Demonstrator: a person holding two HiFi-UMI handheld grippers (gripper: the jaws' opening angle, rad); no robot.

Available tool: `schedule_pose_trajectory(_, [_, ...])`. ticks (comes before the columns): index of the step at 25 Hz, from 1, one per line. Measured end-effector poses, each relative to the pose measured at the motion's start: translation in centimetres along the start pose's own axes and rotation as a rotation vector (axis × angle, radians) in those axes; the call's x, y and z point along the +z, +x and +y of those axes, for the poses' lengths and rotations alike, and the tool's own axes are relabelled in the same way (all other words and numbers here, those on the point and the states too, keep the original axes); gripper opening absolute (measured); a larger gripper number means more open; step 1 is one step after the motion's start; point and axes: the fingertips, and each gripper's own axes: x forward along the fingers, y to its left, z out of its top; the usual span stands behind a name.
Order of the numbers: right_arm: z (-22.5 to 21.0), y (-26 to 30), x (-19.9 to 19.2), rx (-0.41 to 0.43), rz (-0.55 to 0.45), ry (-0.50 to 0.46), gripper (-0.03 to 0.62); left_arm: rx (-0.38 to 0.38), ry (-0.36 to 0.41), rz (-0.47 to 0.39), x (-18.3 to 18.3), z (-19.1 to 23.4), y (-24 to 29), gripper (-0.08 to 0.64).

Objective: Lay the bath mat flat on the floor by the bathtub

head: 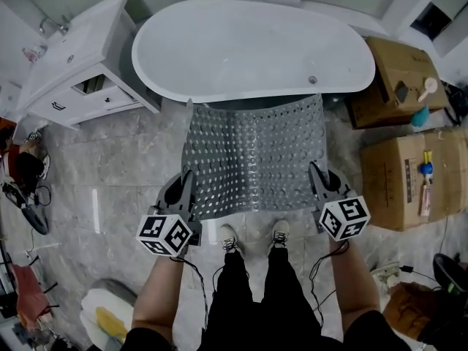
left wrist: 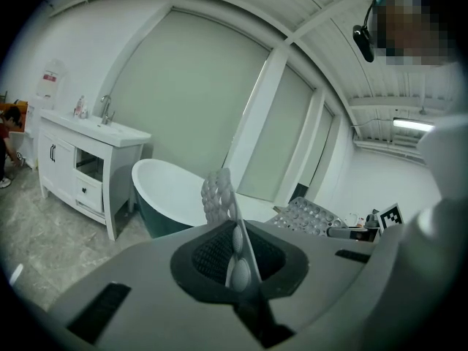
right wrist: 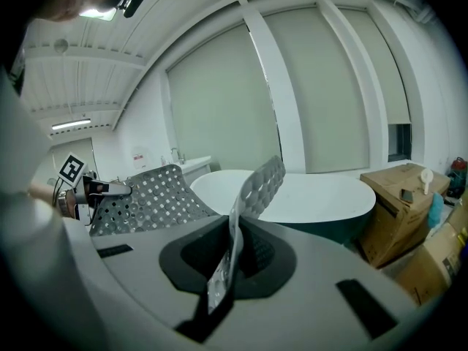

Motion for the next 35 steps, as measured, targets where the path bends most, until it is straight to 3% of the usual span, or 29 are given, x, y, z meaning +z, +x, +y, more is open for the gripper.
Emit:
schedule_pose_trajectory(6, [-2.5,1.5,-2.5,-0.024,0.015,-0.017,0.029,0.006,0.018,0.009,-2.9,0.0,3.3,0.031])
schedule_pose_trajectory(12, [-6.6,5.5,-9.0,-0.021,0.028,-0.030,0.029,0.032,0.042,0.013,-9.8,1.8,8.2,0.031])
schedule_pose_trajectory(14, [-4.4,6.3,-7.9,-0.019,0.029,-0.041,0.030,0.037,0.050,0.009,-8.1,3.3,7.1,0.031])
schedule_pose_trajectory(16, [2.2,3.7,0.0,-0.063,0.051,-0.083,0.029,0.002,0.005,0.000,-0.7,4.7,2.0,0.031])
schedule_pose_trajectory(19, [15.8,-7.6,20.1,-0.222,0.175,-0.221,0.029,-0.136,-0.192,0.006,14.9,2.8,-9.9,0.031])
schedule_pose_trajectory(20, [19.7,-10.0,25.1,-0.255,0.201,-0.250,0.029,-0.165,-0.231,0.009,19.2,2.7,-13.1,0.031])
schedule_pose_trajectory(22, [24.1,-11.1,29.2,-0.267,0.215,-0.268,0.029,-0.181,-0.240,0.013,23.6,3.9,-16.2,0.031])
schedule_pose_trajectory(24, [24.1,-10.1,28.3,-0.257,0.219,-0.275,0.029,-0.184,-0.223,0.017,22.9,4.5,-15.6,0.031])
schedule_pose_trajectory(35, [15.5,-4.6,16.7,-0.222,0.229,-0.314,0.029,-0.180,-0.185,0.024,9.4,6.0,-6.4,0.031])
